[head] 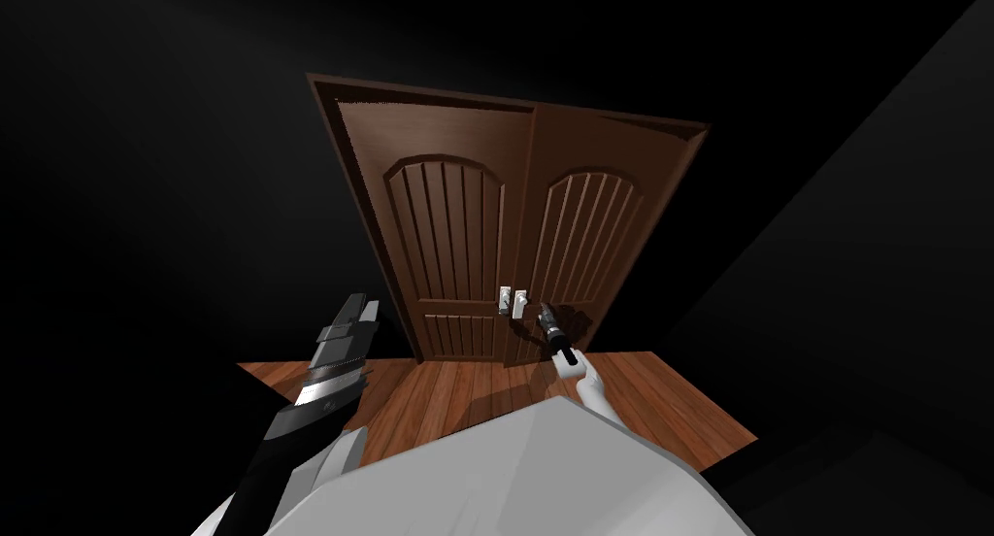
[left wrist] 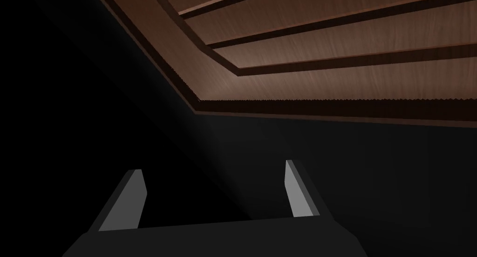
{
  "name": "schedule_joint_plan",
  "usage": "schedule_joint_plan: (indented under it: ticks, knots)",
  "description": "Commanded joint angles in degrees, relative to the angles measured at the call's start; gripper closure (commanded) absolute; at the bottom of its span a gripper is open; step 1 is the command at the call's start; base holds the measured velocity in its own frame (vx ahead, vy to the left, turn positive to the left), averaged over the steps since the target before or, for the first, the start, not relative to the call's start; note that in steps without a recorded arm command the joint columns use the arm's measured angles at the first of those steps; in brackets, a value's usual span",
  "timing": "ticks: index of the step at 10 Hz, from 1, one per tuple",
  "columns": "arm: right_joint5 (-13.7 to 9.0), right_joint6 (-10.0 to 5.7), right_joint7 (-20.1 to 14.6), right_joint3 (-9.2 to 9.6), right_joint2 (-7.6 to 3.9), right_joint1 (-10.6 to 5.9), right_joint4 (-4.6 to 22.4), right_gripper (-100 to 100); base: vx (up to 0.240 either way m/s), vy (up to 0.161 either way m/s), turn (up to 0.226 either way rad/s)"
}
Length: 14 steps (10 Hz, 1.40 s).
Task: Pull the door open
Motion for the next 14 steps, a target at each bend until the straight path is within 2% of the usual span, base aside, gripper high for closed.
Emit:
schedule_joint_plan:
  ticks: [1, 2, 3, 4, 9, 10, 14]
  knots:
    - [0.1, -0.29, 0.1, 0.90, 0.66, -1.29, 0.0, -100, 0.216, 0.046, 0.146]
    - [0.2, -0.41, 0.1, 1.43, 1.05, -1.83, -0.2, -100, 0.227, 0.075, 0.188]
    - [0.2, -0.22, 0.1, 1.07, 0.82, -1.32, -0.2, -100, 0.103, 0.038, 0.035]
    - [0.2, -0.22, 0.1, 1.07, 0.82, -1.32, -0.2, 100, -0.012, -0.005, -0.032]
    - [0.2, -0.22, 0.1, 1.07, 0.82, -1.32, -0.2, 100, -0.022, -0.010, -0.004]
    - [0.1, -0.06, -0.2, 0.64, 0.25, -0.55, -0.2, -100, -0.143, -0.049, -0.095]
    - [0.4, -0.09, -1.1, 1.71, 0.01, 0.00, -1.2, -100, -0.190, -0.014, -0.003]
